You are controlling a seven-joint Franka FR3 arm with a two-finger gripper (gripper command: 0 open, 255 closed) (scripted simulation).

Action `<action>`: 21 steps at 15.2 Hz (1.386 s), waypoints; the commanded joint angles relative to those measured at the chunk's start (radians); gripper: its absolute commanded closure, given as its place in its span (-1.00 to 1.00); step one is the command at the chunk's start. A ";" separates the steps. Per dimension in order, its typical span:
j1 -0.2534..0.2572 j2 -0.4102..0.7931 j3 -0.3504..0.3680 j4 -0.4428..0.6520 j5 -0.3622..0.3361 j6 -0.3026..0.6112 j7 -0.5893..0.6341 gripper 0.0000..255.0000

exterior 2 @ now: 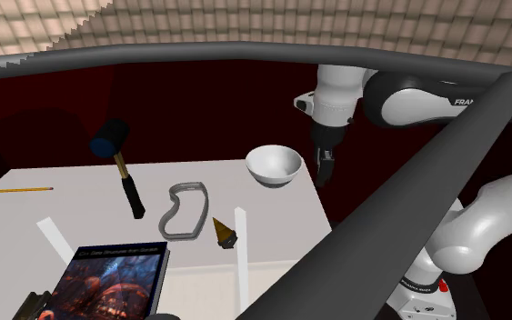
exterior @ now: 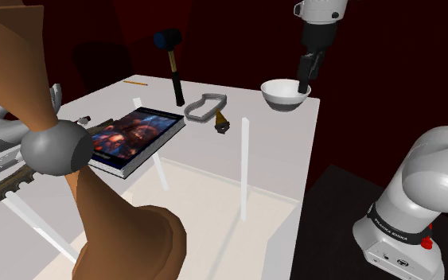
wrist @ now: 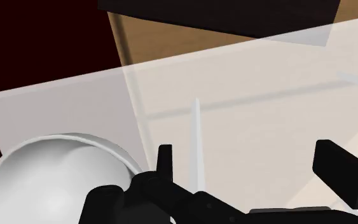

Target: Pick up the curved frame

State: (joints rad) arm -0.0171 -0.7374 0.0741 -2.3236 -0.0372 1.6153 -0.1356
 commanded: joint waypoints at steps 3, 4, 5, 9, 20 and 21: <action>-0.010 0.063 0.034 0.023 0.026 0.036 0.081 -1.00; -0.016 0.096 0.050 0.037 0.038 0.054 0.121 -1.00; -0.022 0.130 0.066 0.053 0.048 0.071 0.160 -1.00; -0.046 0.273 0.122 0.130 0.075 0.134 0.316 -1.00; -0.089 0.704 0.213 0.456 0.050 0.237 0.727 -1.00; -0.088 0.745 0.215 0.494 0.043 0.240 0.762 -1.00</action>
State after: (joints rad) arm -0.1059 -0.0337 0.2843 -1.8682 0.0123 1.8524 0.5846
